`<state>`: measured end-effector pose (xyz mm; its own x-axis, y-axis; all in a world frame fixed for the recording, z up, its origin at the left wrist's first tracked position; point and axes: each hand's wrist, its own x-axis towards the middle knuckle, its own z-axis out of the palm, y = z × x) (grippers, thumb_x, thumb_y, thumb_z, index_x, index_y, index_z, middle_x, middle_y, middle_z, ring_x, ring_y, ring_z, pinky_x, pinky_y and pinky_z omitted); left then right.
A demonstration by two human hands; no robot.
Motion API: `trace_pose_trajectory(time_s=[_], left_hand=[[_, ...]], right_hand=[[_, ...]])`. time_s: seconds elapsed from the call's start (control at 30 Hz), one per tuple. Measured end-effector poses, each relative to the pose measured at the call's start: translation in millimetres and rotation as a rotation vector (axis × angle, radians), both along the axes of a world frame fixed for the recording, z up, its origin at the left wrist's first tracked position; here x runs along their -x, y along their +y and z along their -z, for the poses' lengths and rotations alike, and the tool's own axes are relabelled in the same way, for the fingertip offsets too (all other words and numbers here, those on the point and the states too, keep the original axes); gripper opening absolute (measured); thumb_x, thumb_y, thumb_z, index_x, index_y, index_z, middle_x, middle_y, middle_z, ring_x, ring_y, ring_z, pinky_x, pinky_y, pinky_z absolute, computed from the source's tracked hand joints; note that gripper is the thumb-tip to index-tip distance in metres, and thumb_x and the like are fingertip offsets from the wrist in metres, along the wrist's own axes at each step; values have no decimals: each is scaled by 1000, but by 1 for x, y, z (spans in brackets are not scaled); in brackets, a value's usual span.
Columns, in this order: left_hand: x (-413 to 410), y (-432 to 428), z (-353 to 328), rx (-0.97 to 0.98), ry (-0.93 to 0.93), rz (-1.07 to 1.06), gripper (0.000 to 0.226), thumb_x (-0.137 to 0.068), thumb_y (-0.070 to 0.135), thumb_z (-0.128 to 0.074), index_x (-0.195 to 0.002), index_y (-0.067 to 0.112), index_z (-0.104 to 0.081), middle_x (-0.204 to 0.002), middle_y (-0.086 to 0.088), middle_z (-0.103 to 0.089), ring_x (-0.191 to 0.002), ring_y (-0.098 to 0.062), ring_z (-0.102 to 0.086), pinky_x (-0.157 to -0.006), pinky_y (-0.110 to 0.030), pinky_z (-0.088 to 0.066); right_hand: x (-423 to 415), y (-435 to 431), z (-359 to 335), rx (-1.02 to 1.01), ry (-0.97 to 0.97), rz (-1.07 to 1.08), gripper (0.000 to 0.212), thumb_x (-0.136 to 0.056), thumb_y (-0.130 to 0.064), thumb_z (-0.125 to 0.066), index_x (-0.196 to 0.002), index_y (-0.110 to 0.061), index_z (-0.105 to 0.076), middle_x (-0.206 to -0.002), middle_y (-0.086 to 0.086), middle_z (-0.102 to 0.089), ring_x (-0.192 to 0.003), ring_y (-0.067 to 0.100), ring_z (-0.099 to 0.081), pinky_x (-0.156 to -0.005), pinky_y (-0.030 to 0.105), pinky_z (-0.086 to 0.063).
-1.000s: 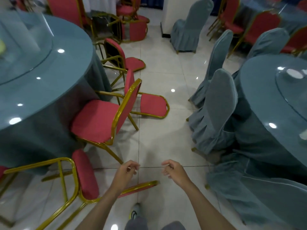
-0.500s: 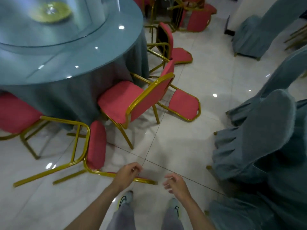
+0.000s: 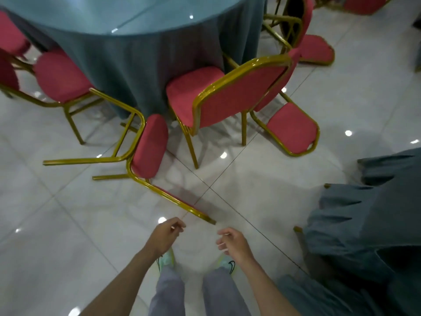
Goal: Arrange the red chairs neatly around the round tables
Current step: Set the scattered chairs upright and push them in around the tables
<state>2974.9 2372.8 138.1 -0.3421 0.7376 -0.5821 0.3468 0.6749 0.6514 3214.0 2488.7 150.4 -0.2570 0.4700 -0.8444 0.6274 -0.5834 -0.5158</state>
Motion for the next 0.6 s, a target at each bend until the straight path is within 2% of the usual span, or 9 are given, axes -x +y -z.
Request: trace_pose_trajectory(time_s=[0.13, 0.23, 0.3, 0.37, 0.4, 0.5, 0.6], left_hand=[[2, -13, 38, 63, 5, 3, 31, -95, -2, -55, -96, 24, -72, -90, 6, -73, -78, -7, -67, -78, -31, -57], [4, -18, 72, 89, 34, 58, 30, -97, 5, -56, -92, 32, -68, -94, 7, -72, -81, -9, -67, -68, -22, -55], [4, -25, 96, 115, 69, 139, 30, -98, 6, -56, -93, 34, -65, -97, 7, -71, -82, -8, -66, -73, -20, -53], [5, -32, 118, 165, 92, 193, 26, -98, 9, -55, -98, 32, -66, -103, 7, -71, -87, -11, -65, -81, -28, -53], [6, -35, 127, 188, 104, 217, 25, -98, 9, -53, -103, 30, -68, -106, 8, -70, -89, -12, -64, -84, -31, -53], [6, -36, 150, 193, 144, 264, 28, -98, 9, -51, -113, 26, -68, -111, 7, -67, -97, -13, -63, -87, -30, -51], [6, -23, 174, 109, 189, 257, 29, -100, 8, -52, -118, 25, -67, -117, 8, -65, -101, -10, -63, -89, -21, -51]], right_hand=[[-2, -4, 45, 23, -61, -49, 25, -97, -8, -48, -99, -20, -70, -90, 8, -75, -75, 18, -68, -65, 30, -49], [-1, -7, 77, 39, -121, -88, 24, -94, -6, -49, -96, -20, -69, -93, 10, -74, -73, 18, -66, -64, 30, -52], [1, -9, 99, 34, -160, -142, 25, -91, -8, -51, -98, -24, -68, -97, 7, -74, -80, 20, -68, -73, 32, -56], [4, -8, 116, 3, -201, -226, 27, -91, -11, -51, -105, -25, -68, -101, 1, -71, -96, 23, -68, -83, 33, -54], [7, -7, 125, -19, -215, -258, 28, -92, -12, -50, -110, -24, -68, -103, 0, -69, -100, 23, -67, -83, 30, -52], [15, 0, 148, -57, -215, -282, 30, -95, -14, -51, -121, -21, -64, -102, 0, -66, -92, 20, -64, -71, 24, -46], [26, 10, 184, -91, -217, -316, 34, -98, -15, -52, -130, -19, -58, -109, 2, -64, -94, 20, -62, -74, 25, -46]])
